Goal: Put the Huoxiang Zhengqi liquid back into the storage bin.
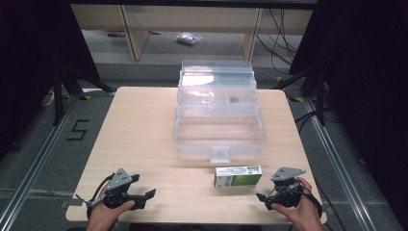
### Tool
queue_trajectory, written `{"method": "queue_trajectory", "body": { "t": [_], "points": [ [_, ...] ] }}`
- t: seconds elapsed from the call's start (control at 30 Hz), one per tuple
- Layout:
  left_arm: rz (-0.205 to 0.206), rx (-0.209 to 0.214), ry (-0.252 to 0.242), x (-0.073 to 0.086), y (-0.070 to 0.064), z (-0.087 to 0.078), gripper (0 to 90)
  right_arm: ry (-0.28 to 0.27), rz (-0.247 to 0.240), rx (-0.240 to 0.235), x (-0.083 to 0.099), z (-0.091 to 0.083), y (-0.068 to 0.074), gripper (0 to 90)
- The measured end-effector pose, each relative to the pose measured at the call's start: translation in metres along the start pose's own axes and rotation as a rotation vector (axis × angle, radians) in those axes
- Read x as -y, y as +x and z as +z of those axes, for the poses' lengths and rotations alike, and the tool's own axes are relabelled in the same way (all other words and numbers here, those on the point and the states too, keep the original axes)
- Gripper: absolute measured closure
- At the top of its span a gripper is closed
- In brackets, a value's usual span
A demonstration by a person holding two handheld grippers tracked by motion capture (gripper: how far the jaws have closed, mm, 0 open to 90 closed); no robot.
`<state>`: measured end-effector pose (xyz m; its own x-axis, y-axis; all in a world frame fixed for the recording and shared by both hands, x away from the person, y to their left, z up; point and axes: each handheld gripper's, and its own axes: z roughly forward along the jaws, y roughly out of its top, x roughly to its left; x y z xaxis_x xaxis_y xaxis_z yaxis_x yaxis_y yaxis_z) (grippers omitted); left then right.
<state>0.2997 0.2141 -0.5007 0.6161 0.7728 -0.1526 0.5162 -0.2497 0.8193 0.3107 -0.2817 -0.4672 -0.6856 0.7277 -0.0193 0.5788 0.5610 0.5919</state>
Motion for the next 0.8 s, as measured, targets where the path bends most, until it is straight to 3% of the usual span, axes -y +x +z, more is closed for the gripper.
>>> {"method": "queue_trajectory", "body": {
  "t": [0.33, 0.37, 0.4, 0.6, 0.8],
  "points": [
    [-0.003, -0.001, -0.001, 0.0, 0.0, 0.0, 14.9, 0.017, -0.036, -0.006, -0.011, -0.005, 0.0, 19.5],
    [-0.002, -0.001, 0.0, 0.0, 0.0, 0.0, 14.9, 0.005, -0.045, 0.001, -0.012, -0.004, 0.0, 19.4],
    [-0.002, -0.002, -0.001, 0.0, 0.0, 0.0, 14.9, 0.005, -0.092, 0.0, -0.017, -0.006, -0.003, 19.1],
    [-0.003, -0.001, -0.001, 0.0, 0.0, 0.0, 14.9, 0.041, -0.086, -0.007, -0.027, -0.011, 0.0, 19.0],
    [-0.005, 0.002, -0.005, 0.0, 0.0, 0.0, 14.9, 0.063, -0.159, -0.005, -0.042, -0.013, 0.0, 18.9]
  ]
}}
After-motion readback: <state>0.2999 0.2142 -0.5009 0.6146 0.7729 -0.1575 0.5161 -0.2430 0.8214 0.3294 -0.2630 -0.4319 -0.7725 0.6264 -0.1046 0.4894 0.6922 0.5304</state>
